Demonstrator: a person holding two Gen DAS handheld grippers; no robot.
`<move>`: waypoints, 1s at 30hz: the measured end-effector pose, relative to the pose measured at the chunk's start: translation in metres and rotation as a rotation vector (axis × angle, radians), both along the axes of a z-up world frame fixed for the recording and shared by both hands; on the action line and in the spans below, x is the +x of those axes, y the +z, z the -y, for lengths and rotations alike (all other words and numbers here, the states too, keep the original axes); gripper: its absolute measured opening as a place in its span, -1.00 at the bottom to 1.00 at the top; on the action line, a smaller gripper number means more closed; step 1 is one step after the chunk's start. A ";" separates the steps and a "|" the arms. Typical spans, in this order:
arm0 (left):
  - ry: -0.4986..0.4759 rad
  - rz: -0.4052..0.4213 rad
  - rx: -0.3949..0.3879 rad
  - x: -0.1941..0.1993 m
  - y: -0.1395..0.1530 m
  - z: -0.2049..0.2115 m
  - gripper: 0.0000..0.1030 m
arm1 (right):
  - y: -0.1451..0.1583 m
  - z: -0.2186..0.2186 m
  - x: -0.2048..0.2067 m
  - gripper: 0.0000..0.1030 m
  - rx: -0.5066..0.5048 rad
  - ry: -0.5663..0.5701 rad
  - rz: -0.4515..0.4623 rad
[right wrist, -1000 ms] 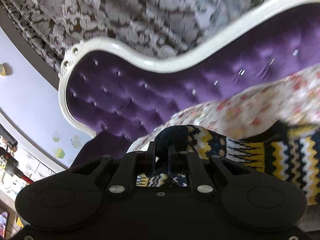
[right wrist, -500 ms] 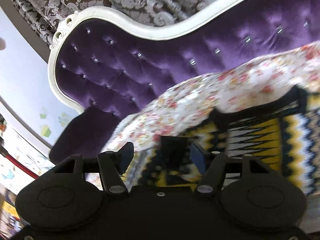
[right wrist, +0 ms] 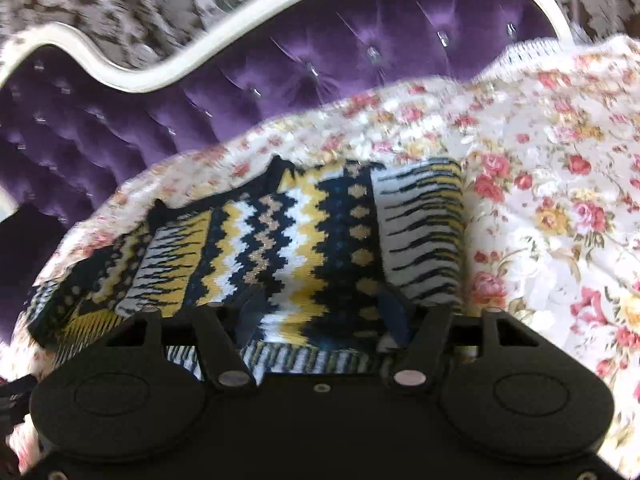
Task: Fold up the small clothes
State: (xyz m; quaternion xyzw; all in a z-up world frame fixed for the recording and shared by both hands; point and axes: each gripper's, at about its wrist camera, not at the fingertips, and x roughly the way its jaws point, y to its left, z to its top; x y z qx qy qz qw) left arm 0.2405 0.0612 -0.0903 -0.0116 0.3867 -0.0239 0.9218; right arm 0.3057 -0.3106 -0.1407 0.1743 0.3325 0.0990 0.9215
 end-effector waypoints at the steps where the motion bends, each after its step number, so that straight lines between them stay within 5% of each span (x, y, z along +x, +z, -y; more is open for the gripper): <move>1: -0.003 -0.005 0.004 0.000 -0.003 0.001 0.74 | 0.001 -0.003 -0.002 0.25 -0.025 0.006 0.006; 7: -0.038 0.005 -0.031 -0.006 0.002 -0.005 0.75 | 0.021 -0.042 -0.012 0.62 -0.139 0.044 0.040; 10: -0.046 0.041 -0.050 -0.009 0.015 -0.016 0.77 | 0.035 -0.067 -0.022 0.99 -0.137 0.073 0.063; 14: -0.019 0.116 -0.102 -0.007 0.038 -0.044 0.99 | 0.048 -0.097 -0.032 0.99 -0.096 0.100 0.078; 19: 0.069 0.147 -0.117 0.007 0.060 -0.088 0.99 | 0.042 -0.131 -0.040 0.99 -0.094 0.095 0.053; 30: 0.273 0.101 -0.197 0.052 0.050 -0.192 0.99 | 0.026 -0.152 -0.070 0.99 -0.025 0.156 0.028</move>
